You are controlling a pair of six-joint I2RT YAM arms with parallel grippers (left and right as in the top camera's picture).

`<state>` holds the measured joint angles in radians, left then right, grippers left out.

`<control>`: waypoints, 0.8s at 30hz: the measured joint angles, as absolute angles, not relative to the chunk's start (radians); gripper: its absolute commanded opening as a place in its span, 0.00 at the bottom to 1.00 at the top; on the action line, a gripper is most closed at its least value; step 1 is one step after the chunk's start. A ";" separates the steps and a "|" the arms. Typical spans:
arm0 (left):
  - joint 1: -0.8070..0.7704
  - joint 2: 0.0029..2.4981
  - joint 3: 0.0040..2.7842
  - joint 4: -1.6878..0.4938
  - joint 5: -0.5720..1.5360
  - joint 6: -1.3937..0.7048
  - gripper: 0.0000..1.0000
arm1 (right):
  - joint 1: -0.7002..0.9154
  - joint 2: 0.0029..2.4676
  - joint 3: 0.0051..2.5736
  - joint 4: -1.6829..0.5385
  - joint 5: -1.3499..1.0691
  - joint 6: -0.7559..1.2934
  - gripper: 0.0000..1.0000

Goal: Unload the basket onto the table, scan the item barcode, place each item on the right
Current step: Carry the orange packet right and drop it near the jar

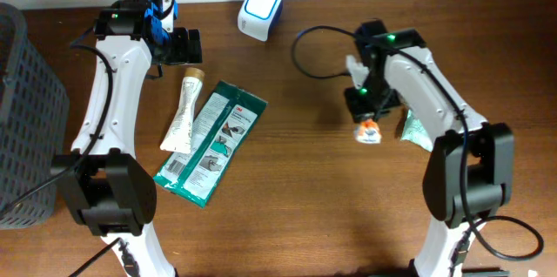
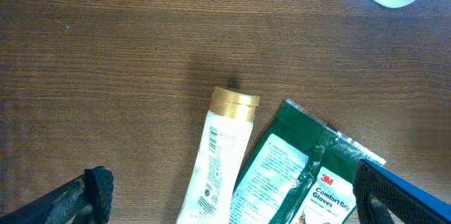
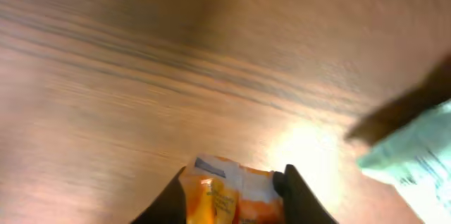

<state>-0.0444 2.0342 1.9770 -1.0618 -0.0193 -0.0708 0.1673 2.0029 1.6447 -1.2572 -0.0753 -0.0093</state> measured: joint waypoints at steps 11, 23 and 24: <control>-0.044 2.034 1.977 -1.062 -0.020 -0.071 0.99 | 0.057 2.003 1.654 -1.269 -0.152 0.027 0.99; -0.044 2.034 1.977 -1.058 0.000 -0.071 0.99 | 0.191 1.875 1.766 -1.139 -0.346 0.232 0.99; -0.044 2.034 1.977 -1.058 0.008 -0.071 0.99 | 0.198 1.877 1.766 -1.128 -0.348 0.246 0.99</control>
